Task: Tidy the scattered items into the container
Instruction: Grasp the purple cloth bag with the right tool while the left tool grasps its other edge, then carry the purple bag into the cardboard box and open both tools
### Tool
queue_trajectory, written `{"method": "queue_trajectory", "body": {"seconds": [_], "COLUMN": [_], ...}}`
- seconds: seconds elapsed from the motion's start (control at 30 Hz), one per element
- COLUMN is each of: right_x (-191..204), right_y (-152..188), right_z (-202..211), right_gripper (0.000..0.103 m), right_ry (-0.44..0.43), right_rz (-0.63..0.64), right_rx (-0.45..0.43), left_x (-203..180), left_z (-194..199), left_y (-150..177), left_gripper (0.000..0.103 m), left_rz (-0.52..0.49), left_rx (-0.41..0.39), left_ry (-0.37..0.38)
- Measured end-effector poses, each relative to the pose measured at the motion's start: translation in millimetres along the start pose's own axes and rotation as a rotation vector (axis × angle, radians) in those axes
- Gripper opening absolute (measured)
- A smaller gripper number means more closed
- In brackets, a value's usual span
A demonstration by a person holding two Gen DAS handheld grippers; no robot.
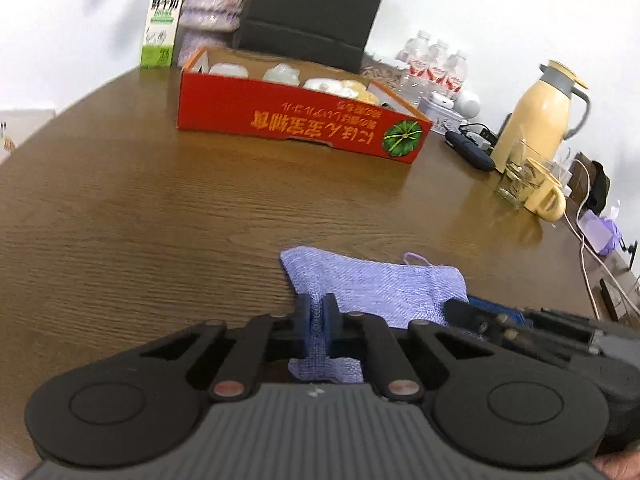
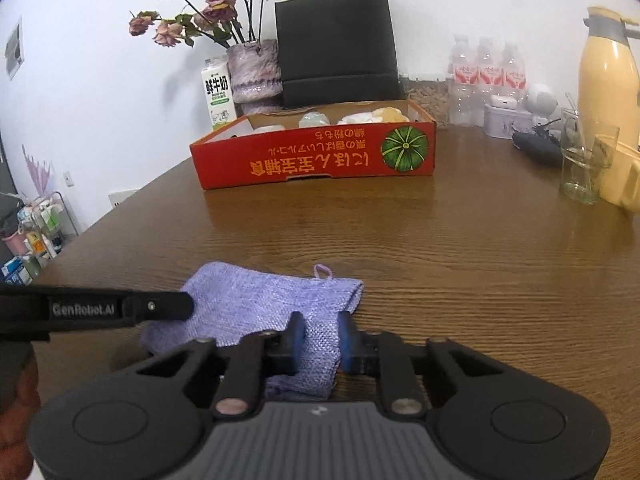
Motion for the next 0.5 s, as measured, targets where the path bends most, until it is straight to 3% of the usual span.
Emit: {"method": "queue_trajectory", "body": {"seconds": [0.13, 0.3, 0.5], "right_x": [4, 18, 13], "right_y": [-5, -21, -48], "right_z": [24, 73, 92], "right_gripper": [0.005, 0.005, 0.005], "right_ry": [-0.024, -0.074, -0.102], "right_rz": [-0.004, 0.028, 0.015], "right_rx": [-0.036, -0.158, -0.221], "left_x": [-9, -24, -29], "left_z": [35, 81, 98], "left_y": [-4, -15, -44], "left_gripper": [0.006, 0.006, 0.006], "left_rz": [-0.025, -0.073, -0.123], "left_rx": [-0.069, -0.205, -0.276], "left_ry": [0.027, 0.016, 0.051]}}
Point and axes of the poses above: each gripper's, at about its wrist camera, not at the fingertips, and z roughly against the way its jaws point, x to its left, y to its underside, the point moved 2 cm from there along -z, roughly the way its jaws point, and after that the axes turned 7 degrees about -z, right-handed, at the moved point
